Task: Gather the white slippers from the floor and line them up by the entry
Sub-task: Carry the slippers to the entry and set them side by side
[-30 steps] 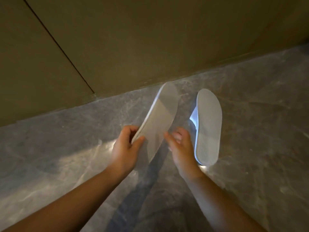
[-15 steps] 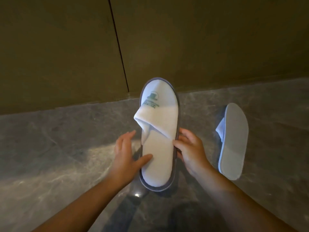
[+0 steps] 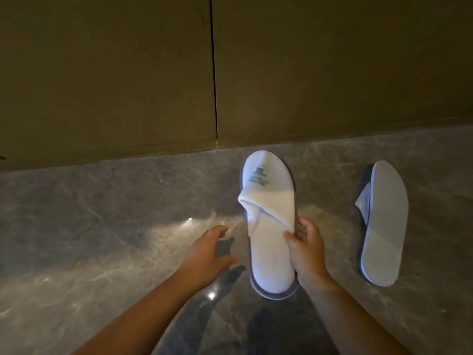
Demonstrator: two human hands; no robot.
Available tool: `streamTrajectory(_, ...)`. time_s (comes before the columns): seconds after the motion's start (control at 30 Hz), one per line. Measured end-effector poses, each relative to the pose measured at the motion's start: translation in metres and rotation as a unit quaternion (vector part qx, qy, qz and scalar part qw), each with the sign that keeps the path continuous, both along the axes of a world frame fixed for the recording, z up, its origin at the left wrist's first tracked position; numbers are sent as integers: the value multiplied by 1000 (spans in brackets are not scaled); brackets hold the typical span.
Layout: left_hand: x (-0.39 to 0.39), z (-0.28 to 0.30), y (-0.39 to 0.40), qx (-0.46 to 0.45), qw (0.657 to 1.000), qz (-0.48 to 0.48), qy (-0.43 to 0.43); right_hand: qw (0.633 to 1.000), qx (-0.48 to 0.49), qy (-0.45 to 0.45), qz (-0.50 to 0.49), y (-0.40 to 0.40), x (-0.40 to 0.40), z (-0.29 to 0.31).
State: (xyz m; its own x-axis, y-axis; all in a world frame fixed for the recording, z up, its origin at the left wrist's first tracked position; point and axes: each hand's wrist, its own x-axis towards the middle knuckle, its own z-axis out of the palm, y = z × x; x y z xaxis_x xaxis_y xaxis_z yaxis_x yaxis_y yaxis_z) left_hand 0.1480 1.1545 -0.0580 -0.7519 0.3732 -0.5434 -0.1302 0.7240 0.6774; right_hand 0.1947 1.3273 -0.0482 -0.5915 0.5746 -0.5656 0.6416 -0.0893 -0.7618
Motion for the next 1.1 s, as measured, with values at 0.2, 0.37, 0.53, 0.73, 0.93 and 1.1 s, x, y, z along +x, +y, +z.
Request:
streamTrajectory(0.2, -7, -40, -22, -183, 968, -139, 100, 980, 147, -67, 113, 20, -14, -28)
streamTrajectory(0.37, 5, -60, -32, -278, 939, -168, 114, 917, 272, -184, 226, -2, 10, -44)
streamTrajectory(0.53, 7, -64, -34, -282, 933, -180, 129, 887, 322, -203, 263, -15, 24, -56)
streamTrajectory(0.73, 7, -61, -33, -297, 925, -194, 136, 890, 330, -188, 253, -10, 18, -57)
streamTrajectory(0.93, 6, -63, -34, -304, 921, -198, 142, 890, 328, -186, 257, -4, 2, -61)
streamTrajectory(1.1, 6, -63, -38, -293, 925, -187, 154, 887, 364, -160, 237, 13, 16, -54)
